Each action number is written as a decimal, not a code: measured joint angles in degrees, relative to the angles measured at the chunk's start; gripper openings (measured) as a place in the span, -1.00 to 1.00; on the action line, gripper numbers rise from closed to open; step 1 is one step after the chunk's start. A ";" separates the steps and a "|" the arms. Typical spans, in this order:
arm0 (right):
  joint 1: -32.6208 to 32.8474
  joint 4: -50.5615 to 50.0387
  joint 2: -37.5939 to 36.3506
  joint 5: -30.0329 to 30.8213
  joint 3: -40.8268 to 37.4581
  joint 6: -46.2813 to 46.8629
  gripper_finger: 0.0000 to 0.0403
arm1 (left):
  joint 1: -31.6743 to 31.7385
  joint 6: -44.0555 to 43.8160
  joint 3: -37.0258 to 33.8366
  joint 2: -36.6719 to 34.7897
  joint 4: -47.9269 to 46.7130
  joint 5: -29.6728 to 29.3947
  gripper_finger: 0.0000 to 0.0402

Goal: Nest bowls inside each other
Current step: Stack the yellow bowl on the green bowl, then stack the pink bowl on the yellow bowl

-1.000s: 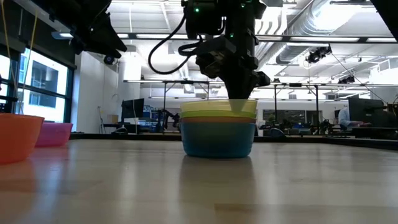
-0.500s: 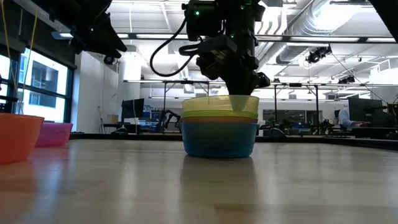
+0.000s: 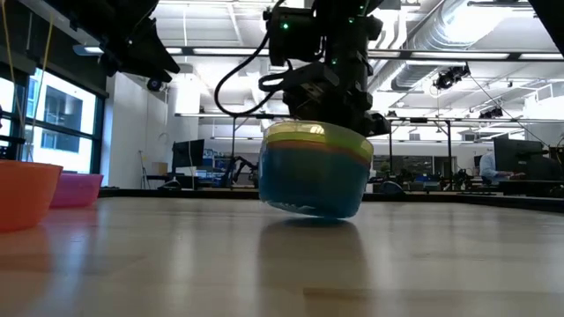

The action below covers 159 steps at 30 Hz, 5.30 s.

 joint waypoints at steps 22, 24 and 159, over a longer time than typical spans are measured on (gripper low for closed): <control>-1.16 -3.79 0.13 5.21 5.65 -1.51 -0.47 | 0.00 0.63 0.00 0.00 -0.04 -0.83 -0.10; -1.16 -4.80 0.10 5.59 5.65 -1.41 -0.41 | -0.01 0.63 0.00 0.00 -0.06 -0.83 -0.10; 6.71 6.74 -40.15 15.59 5.51 -35.57 -0.23 | 41.33 49.53 5.98 27.52 -29.97 34.03 -0.99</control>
